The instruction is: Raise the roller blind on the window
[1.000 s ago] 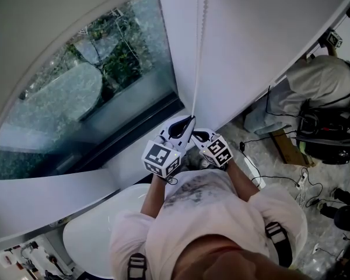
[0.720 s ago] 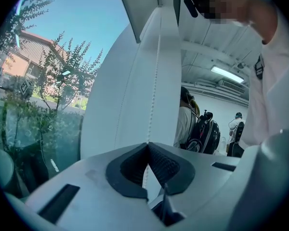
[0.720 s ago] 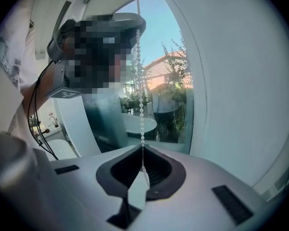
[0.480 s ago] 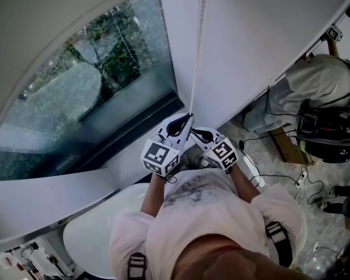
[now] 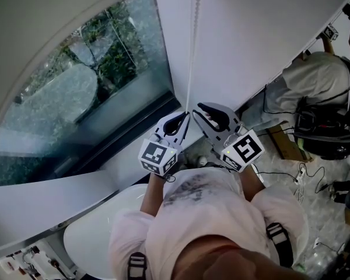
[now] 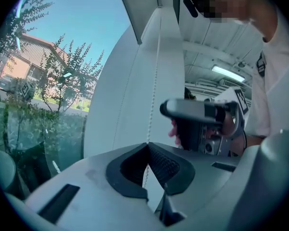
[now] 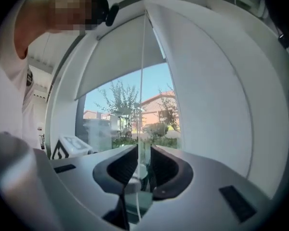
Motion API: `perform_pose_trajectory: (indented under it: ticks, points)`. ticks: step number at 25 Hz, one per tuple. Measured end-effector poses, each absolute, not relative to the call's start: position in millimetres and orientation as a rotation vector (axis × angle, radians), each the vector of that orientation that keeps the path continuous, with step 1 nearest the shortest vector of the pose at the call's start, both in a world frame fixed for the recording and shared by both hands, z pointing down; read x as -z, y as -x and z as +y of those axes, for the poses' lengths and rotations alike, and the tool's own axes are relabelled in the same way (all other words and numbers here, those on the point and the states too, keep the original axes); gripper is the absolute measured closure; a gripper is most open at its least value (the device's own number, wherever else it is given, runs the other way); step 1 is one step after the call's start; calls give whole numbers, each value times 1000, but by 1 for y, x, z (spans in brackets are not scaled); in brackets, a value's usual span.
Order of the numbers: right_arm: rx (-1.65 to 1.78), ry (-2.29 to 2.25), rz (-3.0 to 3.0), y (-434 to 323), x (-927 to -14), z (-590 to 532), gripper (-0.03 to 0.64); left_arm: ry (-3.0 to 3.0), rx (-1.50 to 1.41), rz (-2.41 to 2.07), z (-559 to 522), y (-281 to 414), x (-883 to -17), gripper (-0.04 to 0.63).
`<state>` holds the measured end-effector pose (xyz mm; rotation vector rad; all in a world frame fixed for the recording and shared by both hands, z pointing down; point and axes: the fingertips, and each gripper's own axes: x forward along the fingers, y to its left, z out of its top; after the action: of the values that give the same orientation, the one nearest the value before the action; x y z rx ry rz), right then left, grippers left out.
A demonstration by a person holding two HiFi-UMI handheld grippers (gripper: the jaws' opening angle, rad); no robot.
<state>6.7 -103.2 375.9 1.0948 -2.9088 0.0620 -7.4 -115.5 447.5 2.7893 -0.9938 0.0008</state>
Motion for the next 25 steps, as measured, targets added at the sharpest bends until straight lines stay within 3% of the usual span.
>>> perform_pose_trajectory:
  ticks: [11, 14, 17, 25]
  points:
    - [185, -1077, -3077, 11, -247, -125, 497, -2794, -5, -993, -118, 5, -449, 588]
    - [221, -1068, -3074, 17, -237, -129, 499, -2798, -10, -990, -117, 4, -449, 588]
    - [195, -1059, -3076, 17, -236, -129, 548, -2800, -5, -987, -116, 2, -449, 588]
    - [121, -1082, -3174, 10, -239, -125, 552, -2804, -28, -989, -118, 1, -452, 588]
